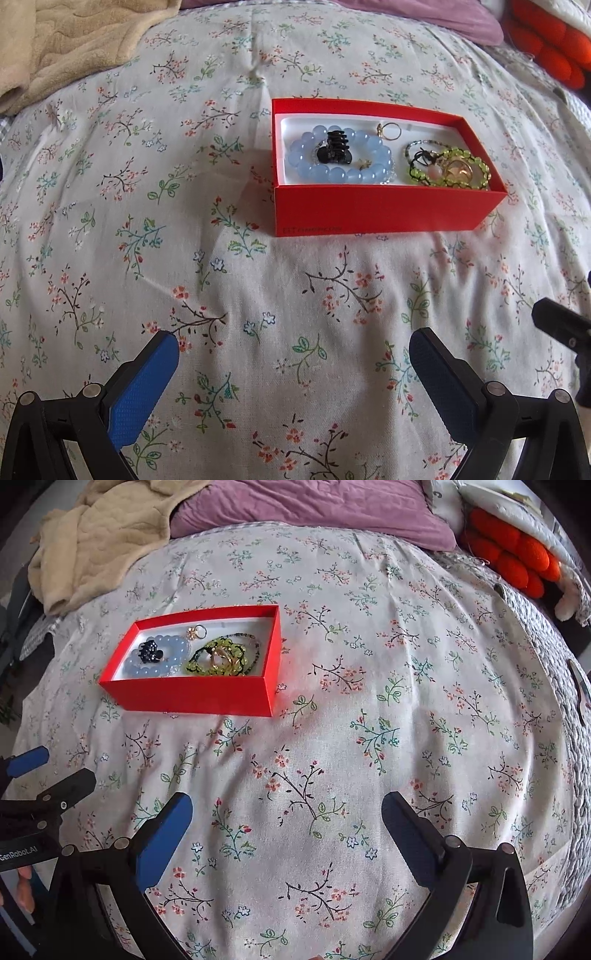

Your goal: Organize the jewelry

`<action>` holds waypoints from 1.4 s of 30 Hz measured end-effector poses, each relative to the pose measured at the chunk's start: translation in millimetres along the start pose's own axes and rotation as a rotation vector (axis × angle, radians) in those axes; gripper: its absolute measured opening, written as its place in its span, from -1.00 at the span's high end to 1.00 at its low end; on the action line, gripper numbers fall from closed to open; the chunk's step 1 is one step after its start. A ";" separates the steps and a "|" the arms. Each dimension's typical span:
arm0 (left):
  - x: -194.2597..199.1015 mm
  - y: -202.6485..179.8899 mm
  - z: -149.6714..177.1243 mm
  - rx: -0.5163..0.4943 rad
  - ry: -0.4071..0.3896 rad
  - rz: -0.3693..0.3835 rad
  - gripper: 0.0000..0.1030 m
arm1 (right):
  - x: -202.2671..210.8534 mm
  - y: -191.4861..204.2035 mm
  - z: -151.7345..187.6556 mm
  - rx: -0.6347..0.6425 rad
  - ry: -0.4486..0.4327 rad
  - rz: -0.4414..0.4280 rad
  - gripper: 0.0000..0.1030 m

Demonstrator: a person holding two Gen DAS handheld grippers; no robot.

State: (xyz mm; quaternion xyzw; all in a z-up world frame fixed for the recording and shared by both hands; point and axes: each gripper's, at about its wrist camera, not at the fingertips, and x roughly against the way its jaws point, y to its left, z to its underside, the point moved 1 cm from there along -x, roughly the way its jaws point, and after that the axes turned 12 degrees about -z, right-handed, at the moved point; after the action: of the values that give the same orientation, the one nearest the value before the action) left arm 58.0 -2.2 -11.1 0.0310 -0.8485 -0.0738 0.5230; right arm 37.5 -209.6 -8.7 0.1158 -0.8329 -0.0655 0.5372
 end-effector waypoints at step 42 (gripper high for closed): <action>8.2 8.1 -5.2 0.018 -0.053 -0.029 -0.98 | -3.3 7.5 -3.3 0.028 -0.022 0.056 -1.00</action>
State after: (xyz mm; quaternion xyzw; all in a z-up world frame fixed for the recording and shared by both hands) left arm 59.2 4.3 -0.4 0.0463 -0.8622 -0.0744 0.4990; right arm 40.9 -201.4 -8.5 0.0992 -0.8423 -0.0399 0.5282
